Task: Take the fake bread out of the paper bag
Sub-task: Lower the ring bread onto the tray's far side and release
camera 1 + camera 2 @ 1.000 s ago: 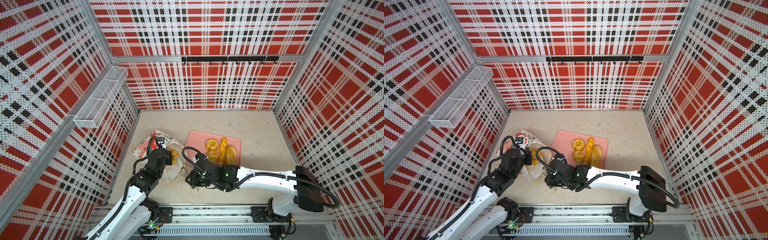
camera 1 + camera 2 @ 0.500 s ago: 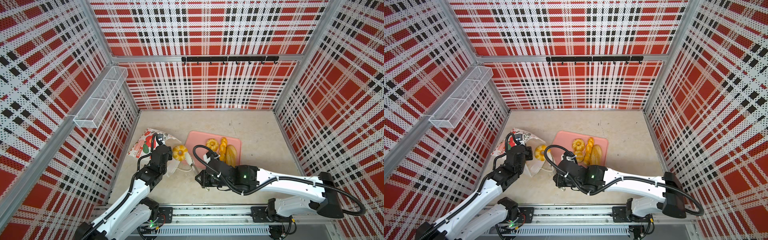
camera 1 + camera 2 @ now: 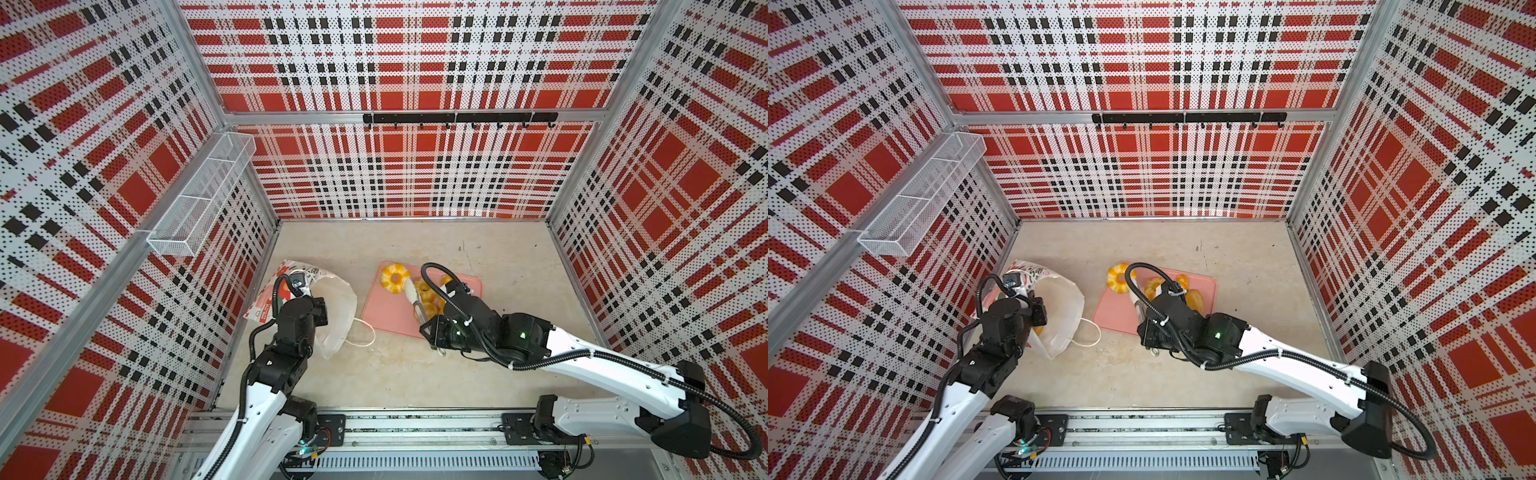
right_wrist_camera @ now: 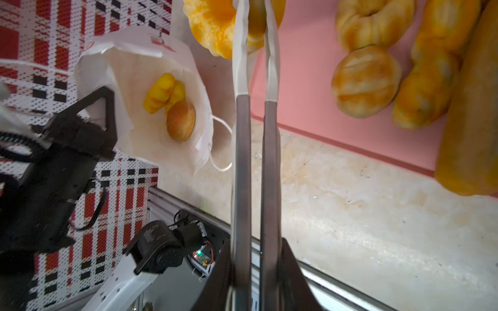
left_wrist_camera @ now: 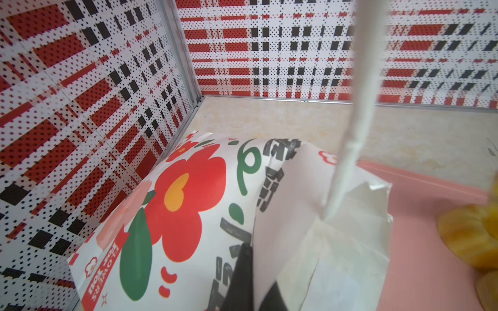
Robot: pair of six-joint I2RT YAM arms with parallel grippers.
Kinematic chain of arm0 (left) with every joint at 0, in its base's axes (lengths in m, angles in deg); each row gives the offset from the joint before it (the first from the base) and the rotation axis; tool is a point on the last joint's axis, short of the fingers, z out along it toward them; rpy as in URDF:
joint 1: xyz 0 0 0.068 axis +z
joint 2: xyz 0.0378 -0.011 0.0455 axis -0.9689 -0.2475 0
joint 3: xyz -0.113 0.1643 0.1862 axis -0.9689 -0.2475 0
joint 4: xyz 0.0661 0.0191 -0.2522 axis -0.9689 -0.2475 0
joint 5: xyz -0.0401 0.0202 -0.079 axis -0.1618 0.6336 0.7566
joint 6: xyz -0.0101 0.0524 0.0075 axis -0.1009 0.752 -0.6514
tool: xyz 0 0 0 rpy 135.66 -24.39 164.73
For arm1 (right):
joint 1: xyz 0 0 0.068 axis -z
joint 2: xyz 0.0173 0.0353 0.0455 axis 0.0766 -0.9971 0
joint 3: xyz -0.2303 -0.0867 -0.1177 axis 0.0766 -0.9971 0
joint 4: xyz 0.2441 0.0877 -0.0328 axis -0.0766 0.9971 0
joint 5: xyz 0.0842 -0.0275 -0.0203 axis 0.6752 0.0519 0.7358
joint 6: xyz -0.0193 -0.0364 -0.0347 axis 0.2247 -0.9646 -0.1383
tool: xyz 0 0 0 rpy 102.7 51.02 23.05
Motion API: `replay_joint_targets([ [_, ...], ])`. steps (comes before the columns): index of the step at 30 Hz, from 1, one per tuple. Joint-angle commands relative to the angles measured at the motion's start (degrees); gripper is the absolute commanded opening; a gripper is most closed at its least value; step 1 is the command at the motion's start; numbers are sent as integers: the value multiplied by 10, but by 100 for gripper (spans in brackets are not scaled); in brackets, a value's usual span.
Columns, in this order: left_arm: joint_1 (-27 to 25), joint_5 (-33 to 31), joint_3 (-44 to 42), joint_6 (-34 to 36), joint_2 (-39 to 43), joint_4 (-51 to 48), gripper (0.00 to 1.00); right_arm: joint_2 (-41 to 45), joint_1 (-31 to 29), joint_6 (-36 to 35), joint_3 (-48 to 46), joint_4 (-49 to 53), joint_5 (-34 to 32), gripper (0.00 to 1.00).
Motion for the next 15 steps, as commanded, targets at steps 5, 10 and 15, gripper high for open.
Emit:
replay_joint_targets([
  [5,3,79,9,18,31,-66,0,-69,74,-56,8,-68,86,0],
  [10,6,109,11,20,27,-71,0,-133,111,-82,39,-69,120,0],
  [15,6,122,12,16,31,-77,0,-195,136,-104,69,-69,154,0],
])
